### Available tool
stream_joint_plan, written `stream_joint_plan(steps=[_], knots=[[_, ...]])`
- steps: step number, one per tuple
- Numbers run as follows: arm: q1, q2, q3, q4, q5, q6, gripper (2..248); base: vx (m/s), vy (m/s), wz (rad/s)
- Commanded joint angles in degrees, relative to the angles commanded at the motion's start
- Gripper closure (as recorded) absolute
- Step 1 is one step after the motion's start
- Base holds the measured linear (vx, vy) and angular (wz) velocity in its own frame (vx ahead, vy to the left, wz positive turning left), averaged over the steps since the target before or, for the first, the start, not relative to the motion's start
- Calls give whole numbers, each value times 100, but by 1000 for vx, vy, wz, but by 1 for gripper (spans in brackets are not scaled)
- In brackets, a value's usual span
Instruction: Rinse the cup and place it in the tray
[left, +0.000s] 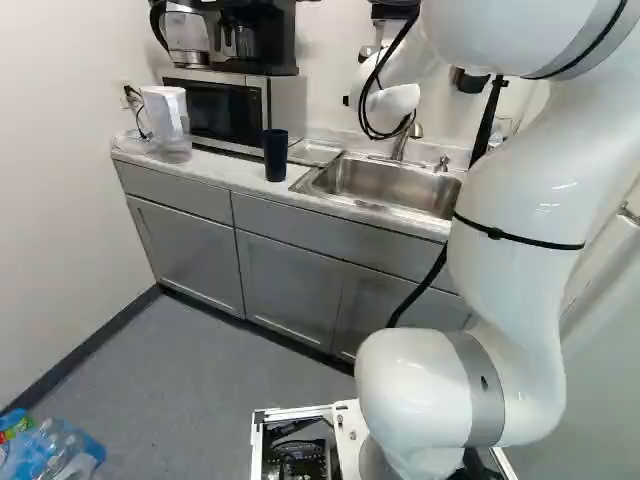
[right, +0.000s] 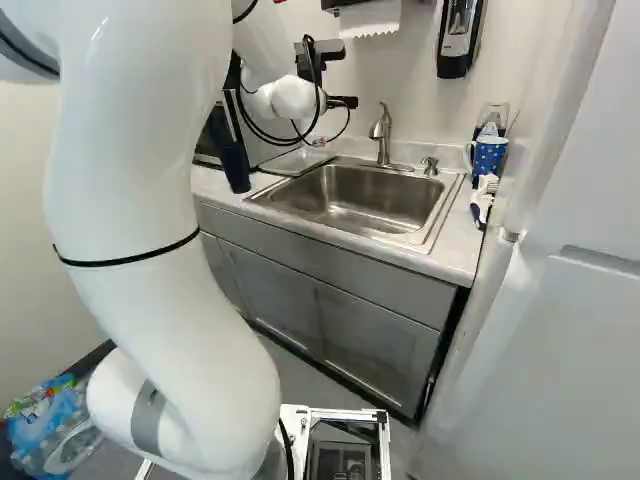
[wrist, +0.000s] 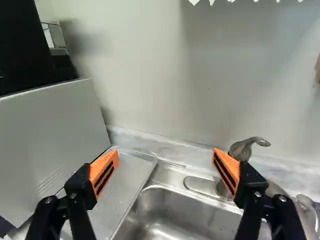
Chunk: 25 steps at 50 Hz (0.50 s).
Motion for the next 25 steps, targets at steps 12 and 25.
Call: stream_joint_plan(steps=[12, 25], knots=[[-39, -98, -109, 0, -70, 0, 3, 0, 0, 0], [-109, -289, -323, 0, -243, 0, 3, 0, 0, 0]])
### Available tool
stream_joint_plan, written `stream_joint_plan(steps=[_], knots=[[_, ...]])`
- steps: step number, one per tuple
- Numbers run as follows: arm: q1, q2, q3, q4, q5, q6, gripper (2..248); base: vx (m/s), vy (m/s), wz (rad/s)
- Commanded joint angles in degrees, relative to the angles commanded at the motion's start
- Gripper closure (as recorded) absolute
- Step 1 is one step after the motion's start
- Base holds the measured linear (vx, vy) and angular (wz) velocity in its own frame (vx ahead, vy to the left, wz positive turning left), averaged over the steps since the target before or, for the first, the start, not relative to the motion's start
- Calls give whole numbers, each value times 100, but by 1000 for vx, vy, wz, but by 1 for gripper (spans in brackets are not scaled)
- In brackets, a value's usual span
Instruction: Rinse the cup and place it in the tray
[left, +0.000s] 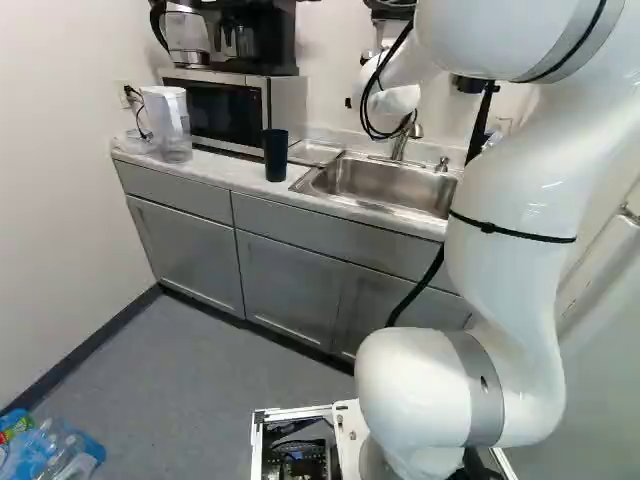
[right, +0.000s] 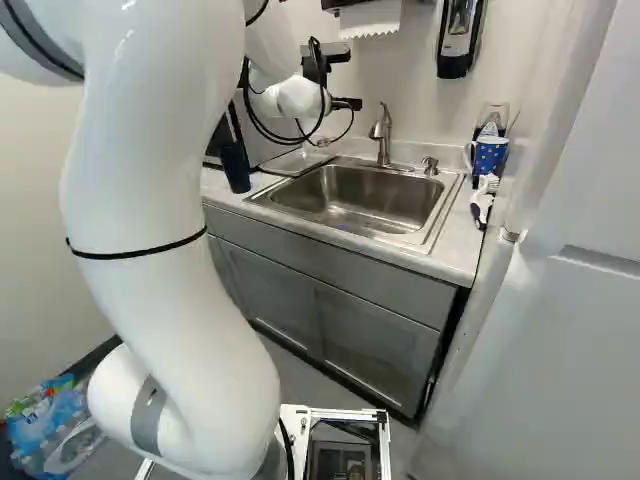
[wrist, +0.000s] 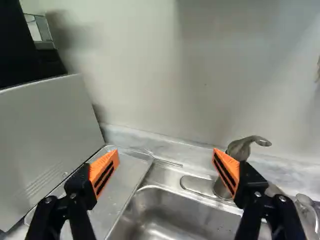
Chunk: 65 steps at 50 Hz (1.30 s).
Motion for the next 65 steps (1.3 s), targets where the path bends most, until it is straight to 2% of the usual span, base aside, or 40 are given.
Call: stream_joint_plan(steps=[40, 65], knots=[[-274, -616, -713, 0, -480, 0, 3, 0, 0, 0], [-457, -924, -1081, 0, -492, 0, 3, 0, 0, 0]])
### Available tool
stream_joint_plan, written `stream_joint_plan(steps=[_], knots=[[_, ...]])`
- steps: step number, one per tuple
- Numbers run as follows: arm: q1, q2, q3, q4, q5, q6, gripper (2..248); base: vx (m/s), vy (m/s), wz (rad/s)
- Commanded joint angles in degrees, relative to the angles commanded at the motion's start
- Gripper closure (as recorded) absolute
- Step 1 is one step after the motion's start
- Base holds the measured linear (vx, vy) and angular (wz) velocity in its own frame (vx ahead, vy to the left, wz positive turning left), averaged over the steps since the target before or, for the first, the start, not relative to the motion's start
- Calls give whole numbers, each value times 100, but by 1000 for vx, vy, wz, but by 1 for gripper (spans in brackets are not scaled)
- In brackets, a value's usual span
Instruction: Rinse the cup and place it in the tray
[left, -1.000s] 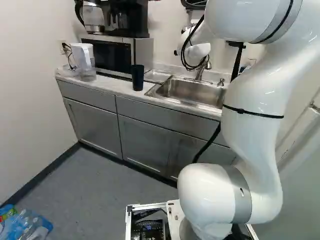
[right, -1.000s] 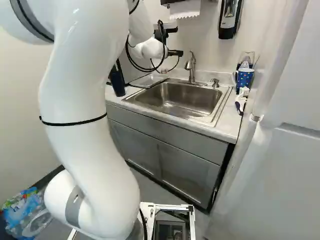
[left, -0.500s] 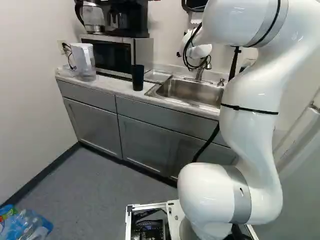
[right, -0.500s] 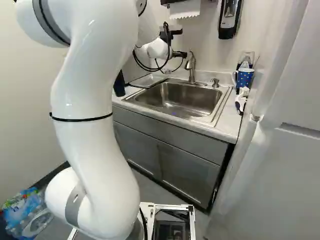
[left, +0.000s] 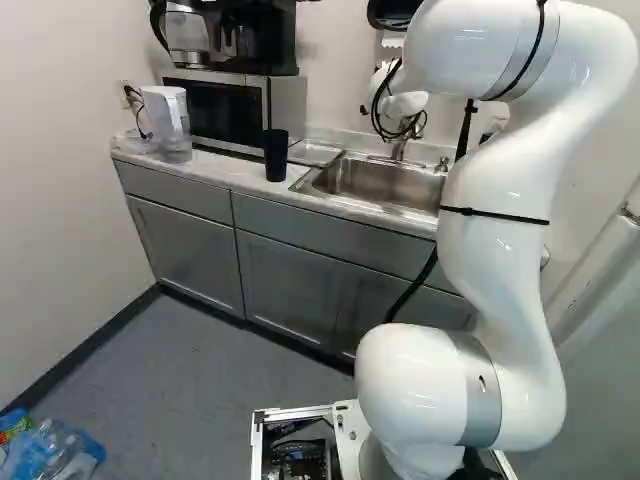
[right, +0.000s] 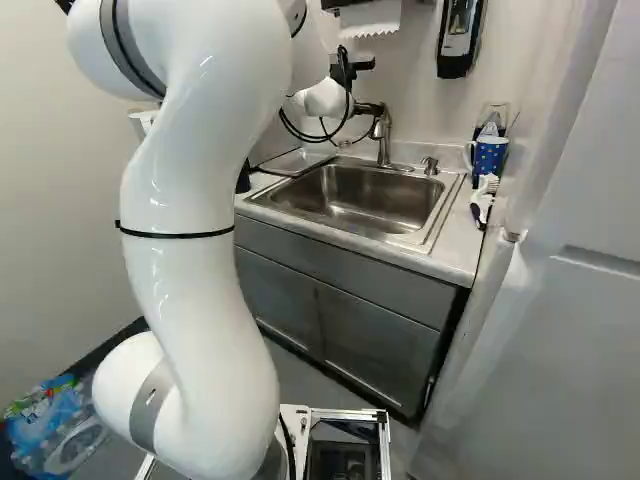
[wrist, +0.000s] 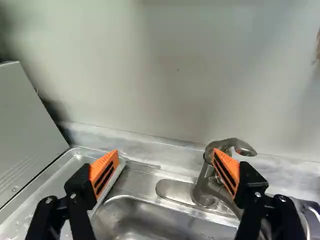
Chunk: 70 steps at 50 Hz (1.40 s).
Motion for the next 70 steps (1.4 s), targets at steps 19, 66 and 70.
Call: stream_joint_plan(steps=[19, 66, 70], knots=[[-20, -45, -54, 0, 0, 0, 3, 0, 0, 0], [-54, -30, -36, 0, 0, 0, 3, 0, 0, 0], [-54, -30, -36, 0, 0, 0, 3, 0, 0, 0]])
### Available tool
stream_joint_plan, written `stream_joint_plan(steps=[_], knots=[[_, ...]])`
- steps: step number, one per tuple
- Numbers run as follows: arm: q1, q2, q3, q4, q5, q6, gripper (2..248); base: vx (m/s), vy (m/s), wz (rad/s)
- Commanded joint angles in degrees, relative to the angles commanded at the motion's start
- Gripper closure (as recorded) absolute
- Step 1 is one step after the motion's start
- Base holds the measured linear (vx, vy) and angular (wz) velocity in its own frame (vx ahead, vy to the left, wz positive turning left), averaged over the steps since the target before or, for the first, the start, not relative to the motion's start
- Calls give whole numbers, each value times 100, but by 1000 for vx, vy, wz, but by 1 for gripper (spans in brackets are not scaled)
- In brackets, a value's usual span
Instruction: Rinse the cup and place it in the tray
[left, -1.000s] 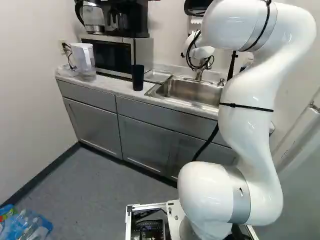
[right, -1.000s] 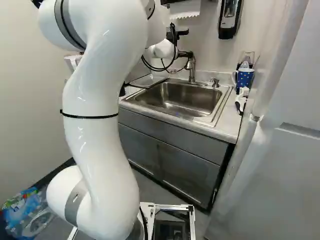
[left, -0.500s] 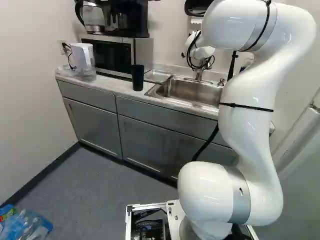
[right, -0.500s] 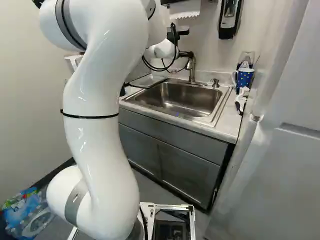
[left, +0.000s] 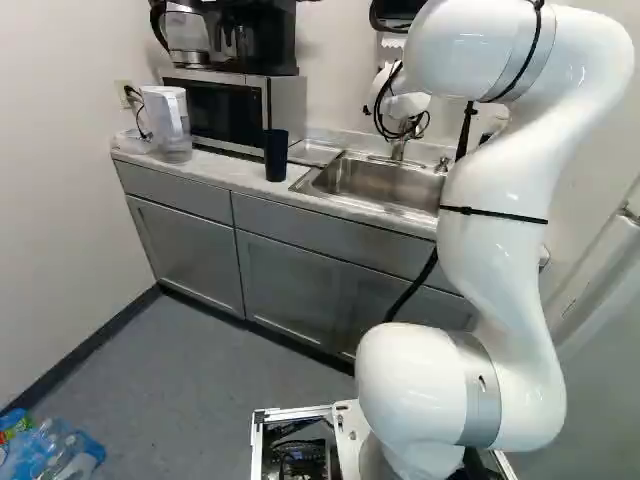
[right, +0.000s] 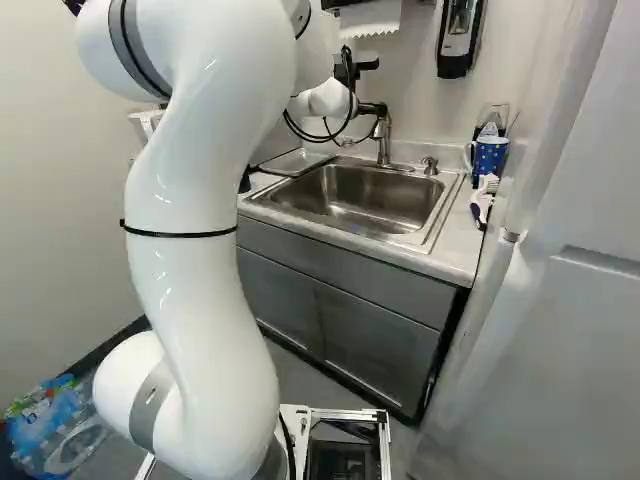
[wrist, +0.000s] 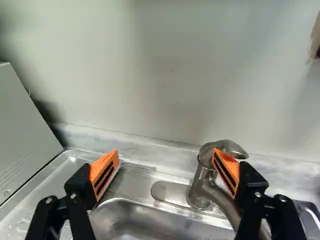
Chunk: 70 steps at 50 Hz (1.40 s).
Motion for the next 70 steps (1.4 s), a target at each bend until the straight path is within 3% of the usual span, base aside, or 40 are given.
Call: stream_joint_plan(steps=[35, 70], knots=[[-23, 200, 240, 0, 10, 0, 3, 0, 0, 0], [-24, 205, 247, 0, 486, 0, 3, 0, 0, 0]])
